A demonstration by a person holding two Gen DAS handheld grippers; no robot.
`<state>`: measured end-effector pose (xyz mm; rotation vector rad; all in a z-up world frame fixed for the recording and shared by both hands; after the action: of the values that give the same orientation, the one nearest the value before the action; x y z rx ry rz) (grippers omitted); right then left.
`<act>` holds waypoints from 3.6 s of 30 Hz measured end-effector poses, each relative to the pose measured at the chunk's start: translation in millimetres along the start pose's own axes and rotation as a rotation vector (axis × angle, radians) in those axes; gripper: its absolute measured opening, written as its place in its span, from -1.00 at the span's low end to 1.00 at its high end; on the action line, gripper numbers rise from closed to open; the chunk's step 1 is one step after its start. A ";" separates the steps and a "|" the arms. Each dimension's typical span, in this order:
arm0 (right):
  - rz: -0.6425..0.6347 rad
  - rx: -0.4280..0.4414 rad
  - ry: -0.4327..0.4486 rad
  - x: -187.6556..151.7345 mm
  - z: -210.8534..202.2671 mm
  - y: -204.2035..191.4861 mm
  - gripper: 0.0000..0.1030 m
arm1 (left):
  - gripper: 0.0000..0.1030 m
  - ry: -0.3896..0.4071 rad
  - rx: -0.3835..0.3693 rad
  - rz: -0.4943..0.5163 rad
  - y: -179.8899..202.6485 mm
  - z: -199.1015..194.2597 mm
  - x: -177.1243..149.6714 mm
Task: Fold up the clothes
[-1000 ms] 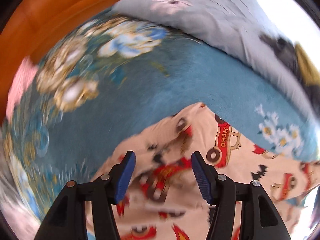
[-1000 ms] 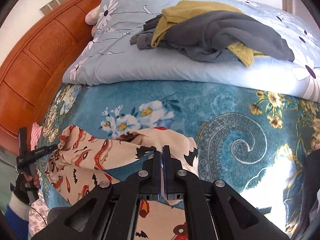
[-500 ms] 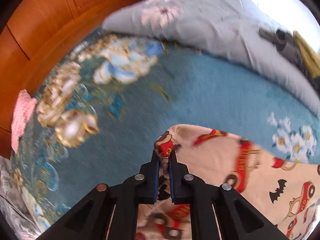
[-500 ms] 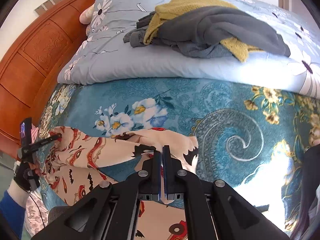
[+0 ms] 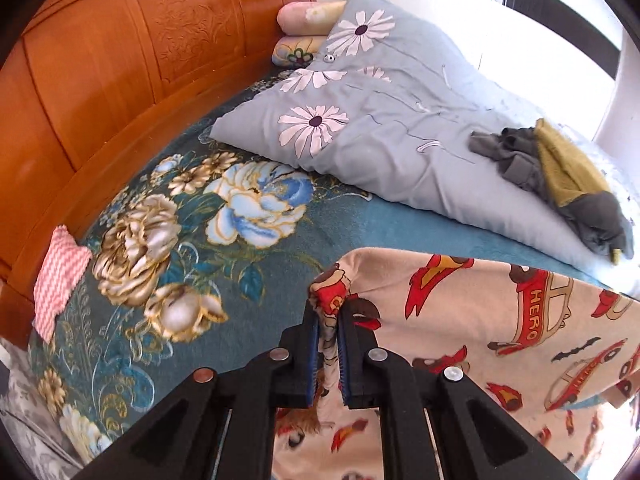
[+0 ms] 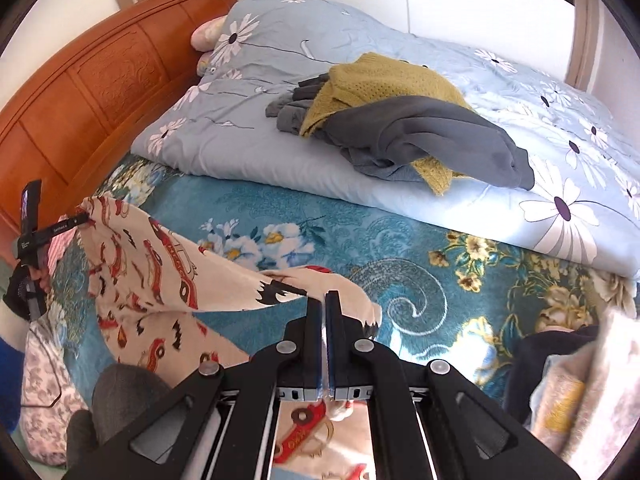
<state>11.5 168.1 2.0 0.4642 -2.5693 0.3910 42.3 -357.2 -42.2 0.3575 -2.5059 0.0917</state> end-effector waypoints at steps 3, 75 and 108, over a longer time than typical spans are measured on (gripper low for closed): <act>-0.027 0.043 -0.017 -1.0 -21.6 -5.0 -0.97 | -0.82 -0.013 0.009 0.023 -8.0 -9.0 -7.3; 0.404 -0.205 -0.165 -45.6 110.2 172.0 -0.33 | 0.18 -0.251 -0.051 -0.831 -101.6 67.2 -177.9; 0.383 -0.468 -0.127 -43.1 96.5 182.7 -0.93 | -0.93 -0.231 -0.038 -0.818 -121.1 39.6 -206.9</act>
<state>-65.4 309.2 -134.9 -0.1784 -2.7516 -0.1245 215.9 -431.1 -195.4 1.3973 -2.3709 -0.3380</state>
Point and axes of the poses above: each gripper's, at about its wrist camera, not at the fingertips, and z roughly the way its jaws point, y to its right, x to its top, the point moved 5 cm from there along z, roughly the way its jaws point
